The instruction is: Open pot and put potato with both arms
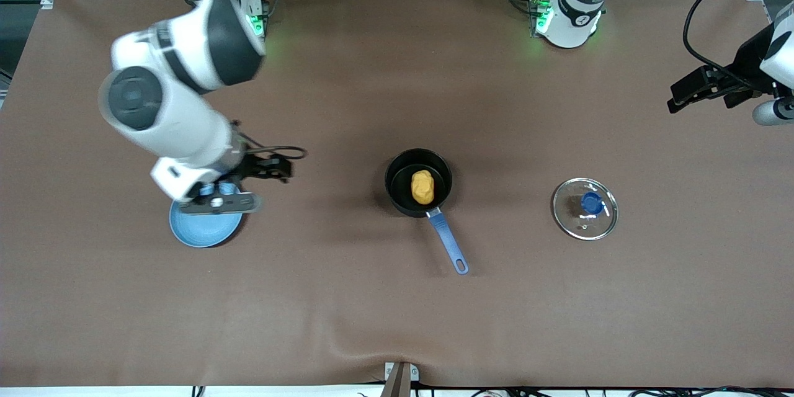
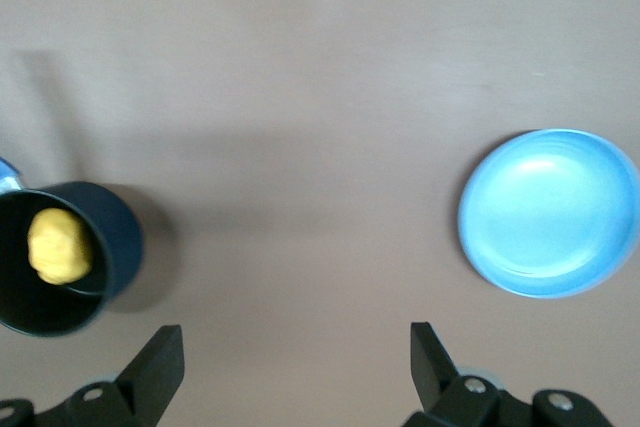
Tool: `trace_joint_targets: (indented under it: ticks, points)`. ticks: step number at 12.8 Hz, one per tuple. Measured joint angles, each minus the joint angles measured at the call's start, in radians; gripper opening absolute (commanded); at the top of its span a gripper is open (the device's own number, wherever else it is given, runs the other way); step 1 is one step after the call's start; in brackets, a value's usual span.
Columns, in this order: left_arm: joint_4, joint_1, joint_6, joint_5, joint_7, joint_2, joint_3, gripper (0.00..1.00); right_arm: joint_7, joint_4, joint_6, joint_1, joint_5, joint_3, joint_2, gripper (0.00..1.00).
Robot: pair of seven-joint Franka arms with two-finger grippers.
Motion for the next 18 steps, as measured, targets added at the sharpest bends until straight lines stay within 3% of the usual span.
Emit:
trace_joint_targets:
  ticks: [6,12,14,16,18]
  points:
    - [-0.002,0.001,0.000,0.000,0.000,0.000,-0.001,1.00,-0.194,-0.002,-0.130,-0.176,-0.041,-0.014,-0.055,1.00]
    - [-0.003,0.001,0.000,0.000,0.000,0.000,-0.003,1.00,-0.248,-0.007,-0.237,-0.243,-0.119,-0.022,-0.167,1.00]
    - [-0.003,0.000,0.001,0.000,0.000,0.000,-0.007,1.00,-0.286,-0.015,-0.238,-0.338,-0.119,0.034,-0.189,1.00]
    - [-0.003,0.000,0.001,0.000,0.000,0.000,-0.009,1.00,-0.296,-0.020,-0.239,-0.475,-0.133,0.168,-0.203,1.00]
    - [-0.003,0.000,0.001,0.000,0.000,0.000,-0.009,1.00,-0.297,-0.021,-0.243,-0.536,-0.158,0.245,-0.210,1.00]
